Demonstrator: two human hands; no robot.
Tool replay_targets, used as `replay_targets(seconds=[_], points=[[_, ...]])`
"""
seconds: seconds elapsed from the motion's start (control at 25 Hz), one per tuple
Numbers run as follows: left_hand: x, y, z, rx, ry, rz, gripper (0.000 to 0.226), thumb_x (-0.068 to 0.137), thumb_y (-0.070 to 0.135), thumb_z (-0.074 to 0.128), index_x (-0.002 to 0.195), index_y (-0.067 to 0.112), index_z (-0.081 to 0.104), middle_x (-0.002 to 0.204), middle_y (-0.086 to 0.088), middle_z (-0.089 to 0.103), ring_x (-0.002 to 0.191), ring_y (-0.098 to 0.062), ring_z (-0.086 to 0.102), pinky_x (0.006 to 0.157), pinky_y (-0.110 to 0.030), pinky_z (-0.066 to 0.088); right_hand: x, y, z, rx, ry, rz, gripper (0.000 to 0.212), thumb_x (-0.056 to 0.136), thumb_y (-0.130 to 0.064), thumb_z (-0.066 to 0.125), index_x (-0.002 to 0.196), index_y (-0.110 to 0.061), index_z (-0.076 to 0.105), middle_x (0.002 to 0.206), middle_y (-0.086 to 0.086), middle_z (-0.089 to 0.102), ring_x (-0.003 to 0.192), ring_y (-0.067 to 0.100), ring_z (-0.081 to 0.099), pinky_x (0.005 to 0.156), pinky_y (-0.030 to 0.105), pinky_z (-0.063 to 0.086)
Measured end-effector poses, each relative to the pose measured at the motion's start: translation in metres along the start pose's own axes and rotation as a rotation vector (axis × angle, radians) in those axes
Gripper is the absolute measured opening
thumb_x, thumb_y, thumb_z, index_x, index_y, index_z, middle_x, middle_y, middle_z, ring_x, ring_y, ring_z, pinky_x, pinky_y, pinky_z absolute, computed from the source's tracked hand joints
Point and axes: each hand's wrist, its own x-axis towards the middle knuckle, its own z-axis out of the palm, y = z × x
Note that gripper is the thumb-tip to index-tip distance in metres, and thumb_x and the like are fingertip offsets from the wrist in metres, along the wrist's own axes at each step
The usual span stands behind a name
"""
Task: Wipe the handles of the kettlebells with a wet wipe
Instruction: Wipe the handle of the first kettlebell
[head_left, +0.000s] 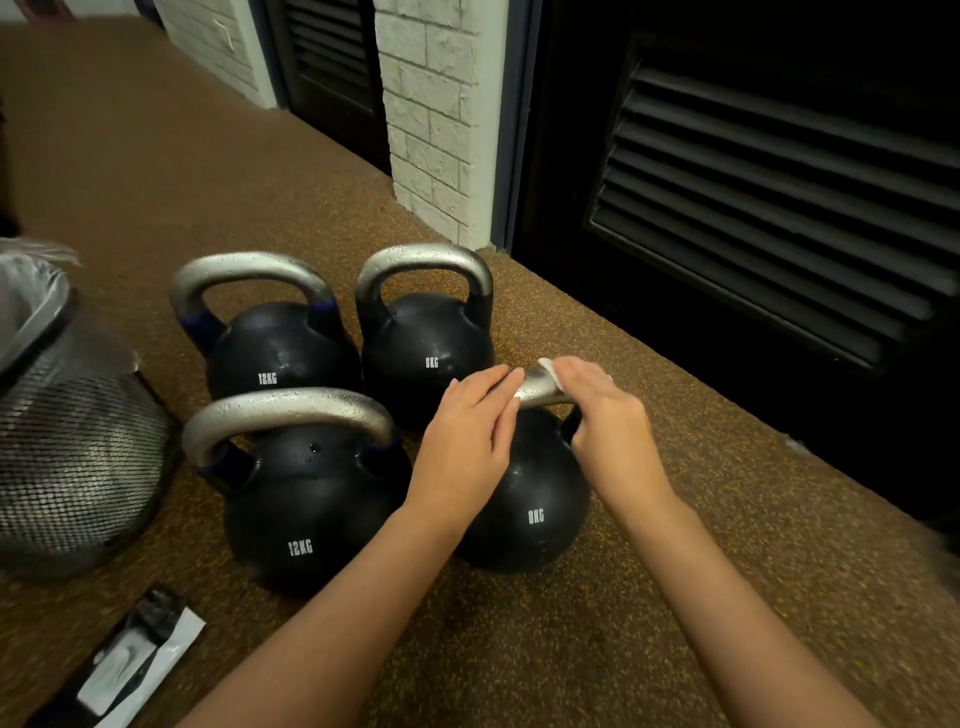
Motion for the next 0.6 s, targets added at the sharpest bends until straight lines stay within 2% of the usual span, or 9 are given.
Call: replay_targets(seconds=[0.16,0.24,0.32,0.36,0.4,0.44,0.48,0.52,0.6], points=[[0.001,0.0,0.0,-0.009,-0.002,-0.013,0.034,0.094,0.018,0.049,0.128,0.017,0.054,0.13,0.001,0.055,0.123,-0.009,0.046,0.113,-0.039,0.029,0.0,0.0,0.003,0.021,0.035,0.167,0.064,0.077,0.018,0.047,0.134,-0.012,0.049,0.136,0.006,0.052,0.129,0.02,0.046,0.108,0.02,0.021],[0.0,0.001,0.001,-0.011,0.014,-0.013,0.034,0.094,0.017,0.049,0.127,0.016,0.055,0.129,0.0,0.056,0.123,-0.009,0.047,0.112,-0.04,0.03,-0.006,-0.004,0.005,-0.003,0.012,0.117,0.066,0.078,0.017,0.049,0.137,-0.013,0.044,0.142,0.005,0.045,0.135,0.021,0.039,0.109,0.021,0.017],[-0.001,0.001,0.002,-0.011,0.027,-0.009,0.033,0.094,0.016,0.05,0.127,0.015,0.055,0.128,-0.001,0.056,0.122,-0.009,0.047,0.111,-0.042,0.032,-0.019,-0.003,0.004,0.005,0.011,0.055,0.071,0.081,0.016,0.05,0.142,-0.017,0.035,0.15,-0.002,0.03,0.141,0.017,0.026,0.112,0.024,0.01],[-0.001,0.001,0.002,-0.015,0.029,-0.01,0.033,0.094,0.016,0.05,0.127,0.015,0.056,0.128,0.0,0.056,0.122,-0.008,0.047,0.111,-0.042,0.032,-0.028,-0.001,0.003,0.037,0.017,0.037,0.072,0.081,0.016,0.051,0.143,-0.017,0.033,0.149,-0.006,0.025,0.14,0.016,0.026,0.113,0.027,0.011],[-0.001,0.001,0.002,-0.021,0.026,-0.014,0.033,0.094,0.016,0.05,0.127,0.016,0.055,0.128,0.0,0.056,0.122,-0.008,0.047,0.112,-0.041,0.031,-0.037,0.003,0.004,0.104,0.031,0.059,0.069,0.082,0.015,0.051,0.141,-0.017,0.034,0.146,-0.009,0.026,0.136,0.016,0.035,0.114,0.031,0.018],[0.0,0.001,0.001,-0.029,0.02,-0.018,0.034,0.094,0.017,0.049,0.127,0.016,0.055,0.129,0.0,0.056,0.122,-0.008,0.046,0.112,-0.041,0.03,-0.046,0.005,0.002,0.212,0.067,0.154,0.063,0.085,0.013,0.05,0.139,-0.016,0.038,0.142,-0.008,0.034,0.123,0.016,0.051,0.111,0.035,0.032],[0.0,0.002,0.0,-0.037,0.013,-0.023,0.034,0.094,0.017,0.049,0.128,0.016,0.055,0.129,0.001,0.055,0.123,-0.008,0.046,0.113,-0.04,0.029,-0.051,0.003,0.0,0.383,0.086,0.353,0.055,0.089,0.009,0.047,0.137,-0.016,0.042,0.136,-0.006,0.045,0.105,0.009,0.06,0.102,0.035,0.043],[0.0,0.002,0.0,-0.042,0.006,-0.026,0.034,0.095,0.018,0.048,0.128,0.016,0.055,0.13,0.001,0.055,0.124,-0.009,0.046,0.113,-0.04,0.028,-0.052,0.0,-0.002,0.643,0.096,0.616,0.048,0.092,0.006,0.043,0.136,-0.014,0.045,0.13,-0.001,0.053,0.096,0.008,0.06,0.096,0.032,0.048],[0.0,0.002,0.0,-0.042,0.0,-0.027,0.034,0.095,0.019,0.047,0.128,0.016,0.055,0.13,0.0,0.055,0.124,-0.01,0.046,0.113,-0.04,0.028,-0.042,-0.008,-0.007,1.324,0.148,1.058,0.043,0.095,0.006,0.034,0.136,-0.004,0.044,0.13,0.013,0.052,0.114,0.023,0.055,0.104,0.039,0.042]])
